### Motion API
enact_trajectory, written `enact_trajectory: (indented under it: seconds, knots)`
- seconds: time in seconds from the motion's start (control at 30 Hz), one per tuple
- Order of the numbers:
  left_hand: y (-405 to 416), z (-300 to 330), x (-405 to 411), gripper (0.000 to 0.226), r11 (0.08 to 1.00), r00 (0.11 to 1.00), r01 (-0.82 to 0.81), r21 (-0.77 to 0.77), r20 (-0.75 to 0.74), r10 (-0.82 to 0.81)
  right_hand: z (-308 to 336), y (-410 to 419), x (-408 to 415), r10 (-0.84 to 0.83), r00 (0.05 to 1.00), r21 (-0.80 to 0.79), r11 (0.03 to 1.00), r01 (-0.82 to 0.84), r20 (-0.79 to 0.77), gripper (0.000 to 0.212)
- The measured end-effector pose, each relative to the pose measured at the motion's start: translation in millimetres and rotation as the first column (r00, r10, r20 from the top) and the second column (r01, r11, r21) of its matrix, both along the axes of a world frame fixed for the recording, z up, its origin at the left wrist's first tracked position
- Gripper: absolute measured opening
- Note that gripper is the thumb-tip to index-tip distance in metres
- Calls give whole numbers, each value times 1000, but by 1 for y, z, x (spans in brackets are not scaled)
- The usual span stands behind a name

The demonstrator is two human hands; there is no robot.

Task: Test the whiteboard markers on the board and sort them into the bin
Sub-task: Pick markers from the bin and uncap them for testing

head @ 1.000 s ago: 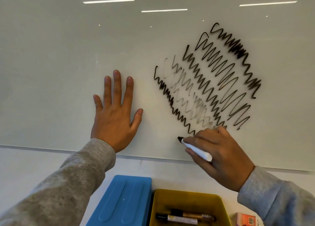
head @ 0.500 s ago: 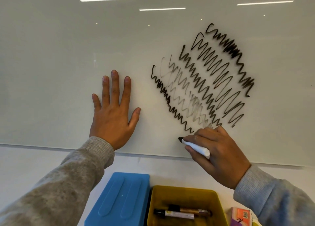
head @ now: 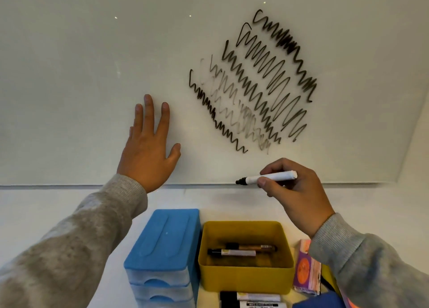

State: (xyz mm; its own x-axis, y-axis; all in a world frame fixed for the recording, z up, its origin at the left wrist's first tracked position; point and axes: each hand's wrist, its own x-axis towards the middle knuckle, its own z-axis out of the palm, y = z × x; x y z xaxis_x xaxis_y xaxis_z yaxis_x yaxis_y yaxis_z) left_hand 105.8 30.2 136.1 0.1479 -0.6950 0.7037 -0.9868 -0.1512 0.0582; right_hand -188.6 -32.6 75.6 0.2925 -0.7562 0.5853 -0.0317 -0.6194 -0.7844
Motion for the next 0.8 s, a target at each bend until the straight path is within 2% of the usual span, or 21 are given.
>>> enact_trajectory:
  seconds: [0.13,0.23,0.37,0.47,0.7,0.8]
  knots:
    - [18,-32,-19,71,989,987,130,67,-101,-123,-23,18,-13,4,1000,126,992,-8,31,6]
    - [34,-61,-41,57,951,939,289,106,-223,-260,-42,34,-21,28,997,230,972,-43,67,6]
    - [54,-97,-74,38,854,854,478,207,-339,-396,-67,51,-27,70,996,347,934,-84,52,4]
    - [71,-121,-96,45,744,799,588,316,-371,-474,-84,64,-33,132,988,480,864,-153,77,2]
    - [99,-154,-117,50,652,706,670,354,-574,-414,-102,89,-52,155,971,702,671,-238,181,10]
    - [102,-155,-126,40,663,664,687,296,-626,-408,-102,94,-48,175,967,733,631,-254,185,11]
